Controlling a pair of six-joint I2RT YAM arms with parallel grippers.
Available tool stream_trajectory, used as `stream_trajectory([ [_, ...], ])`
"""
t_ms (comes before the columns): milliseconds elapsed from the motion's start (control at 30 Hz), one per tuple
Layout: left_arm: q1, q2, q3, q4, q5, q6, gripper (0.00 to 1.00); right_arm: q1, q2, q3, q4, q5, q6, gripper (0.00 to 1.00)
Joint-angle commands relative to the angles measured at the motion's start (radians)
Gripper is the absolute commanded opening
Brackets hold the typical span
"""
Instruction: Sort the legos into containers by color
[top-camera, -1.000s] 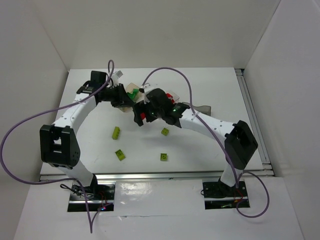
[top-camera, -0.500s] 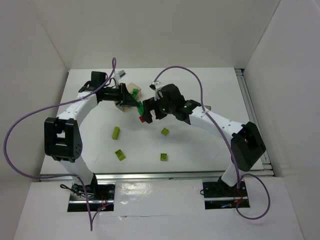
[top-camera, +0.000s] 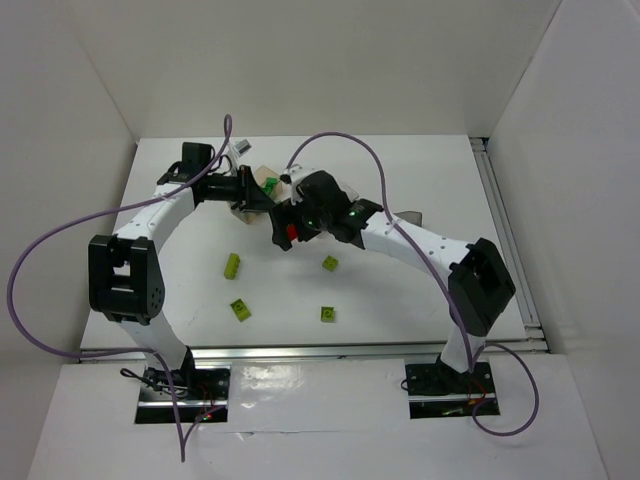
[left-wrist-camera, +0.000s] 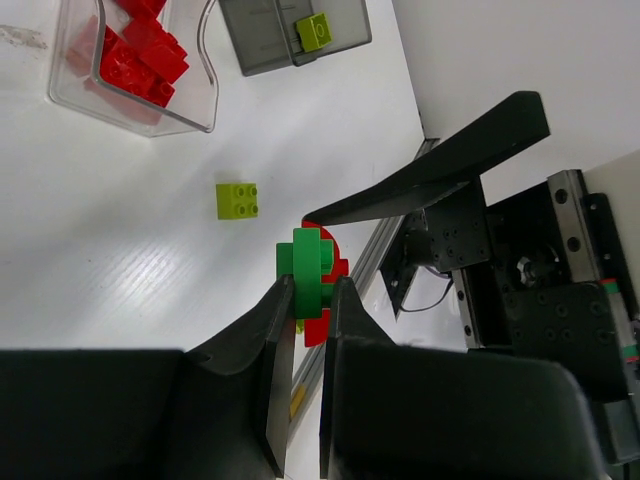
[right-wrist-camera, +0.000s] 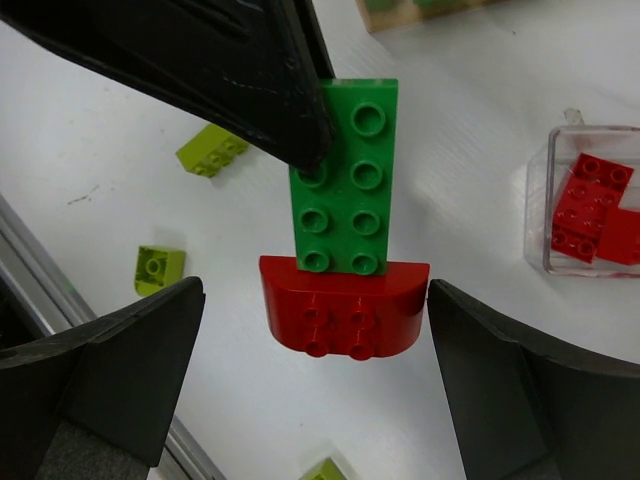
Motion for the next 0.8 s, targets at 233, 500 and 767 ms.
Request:
stream_trajectory([
  [233,0.002,-0.029,0.029,0.043,0.003,0.0,0.0,0.04,0.044,0.042,-0.024,0.182,0.024,1.0],
  [500,0.002,-0.029,0.02,0.043,0.003,0.0,0.0,0.04,0.035,0.024,0.019,0.182,0.025,0.75],
  [767,0.002,0.02,0.011,0.001,-0.056,0.029,0.0,0.04,0.035,0.024,0.028,0.171,0.015,0.49],
])
